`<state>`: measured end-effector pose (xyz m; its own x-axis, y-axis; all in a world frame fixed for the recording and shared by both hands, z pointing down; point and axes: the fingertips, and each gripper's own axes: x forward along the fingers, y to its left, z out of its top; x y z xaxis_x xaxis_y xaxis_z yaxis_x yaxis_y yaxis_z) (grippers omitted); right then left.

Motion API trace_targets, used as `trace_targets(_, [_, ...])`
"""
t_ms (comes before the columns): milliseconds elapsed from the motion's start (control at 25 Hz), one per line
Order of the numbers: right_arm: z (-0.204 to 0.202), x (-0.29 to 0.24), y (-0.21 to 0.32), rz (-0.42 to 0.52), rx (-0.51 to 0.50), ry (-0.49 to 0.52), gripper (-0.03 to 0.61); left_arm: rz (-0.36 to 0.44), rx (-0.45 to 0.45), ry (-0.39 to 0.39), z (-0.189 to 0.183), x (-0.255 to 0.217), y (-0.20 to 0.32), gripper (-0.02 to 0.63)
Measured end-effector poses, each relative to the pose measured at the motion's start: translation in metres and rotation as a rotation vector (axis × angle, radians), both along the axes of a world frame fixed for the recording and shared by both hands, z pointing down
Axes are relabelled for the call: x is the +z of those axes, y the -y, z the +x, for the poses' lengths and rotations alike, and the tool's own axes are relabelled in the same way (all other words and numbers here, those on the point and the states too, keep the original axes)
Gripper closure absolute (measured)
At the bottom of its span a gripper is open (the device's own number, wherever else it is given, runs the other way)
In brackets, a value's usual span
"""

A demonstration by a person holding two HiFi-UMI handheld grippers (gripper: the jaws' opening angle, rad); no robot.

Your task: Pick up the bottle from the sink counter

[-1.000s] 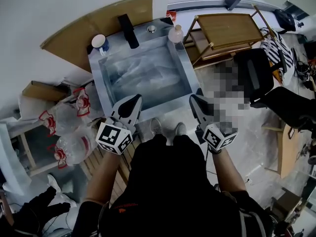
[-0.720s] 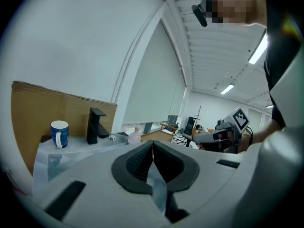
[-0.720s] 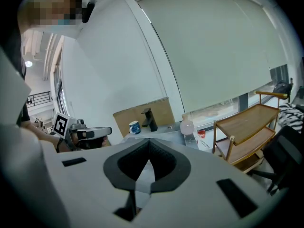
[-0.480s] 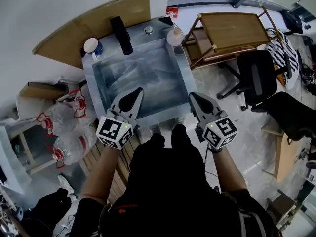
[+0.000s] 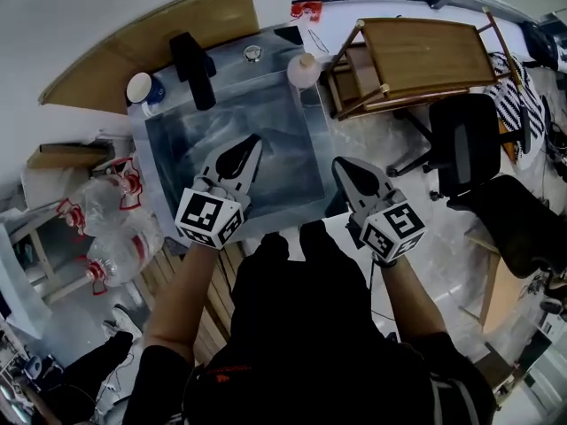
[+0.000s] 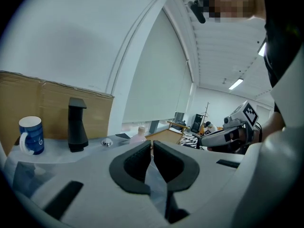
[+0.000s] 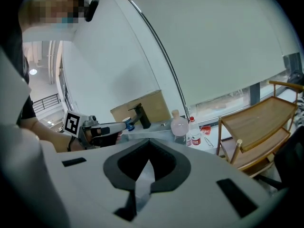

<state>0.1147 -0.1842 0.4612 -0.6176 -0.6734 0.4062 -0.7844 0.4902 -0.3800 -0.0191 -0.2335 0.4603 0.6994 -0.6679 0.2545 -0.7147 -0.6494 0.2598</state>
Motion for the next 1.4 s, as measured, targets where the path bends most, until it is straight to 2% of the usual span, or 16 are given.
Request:
trace_targets(200, [0.011, 0.008, 0.019, -0.015, -0.017, 0.003, 0.574, 0.002, -0.011, 0.008, 0.014, 0.011, 0.030, 0.593])
trace_targets(360, [0.018, 0.016, 0.030, -0.027, -0.026, 0.003, 0.574, 0.006, 0.008, 0.018, 0.027, 0.024, 0.052, 0.527])
trace_targets(760, [0.030, 0.039, 0.049, -0.058, -0.038, 0.002, 0.574, 0.028, 0.038, 0.034, 0.054, 0.047, 0.096, 0.470])
trace_targets(1400, [0.036, 0.055, 0.075, -0.052, -0.052, 0.012, 0.574, 0.070, 0.097, 0.050, 0.089, 0.065, 0.146, 0.405])
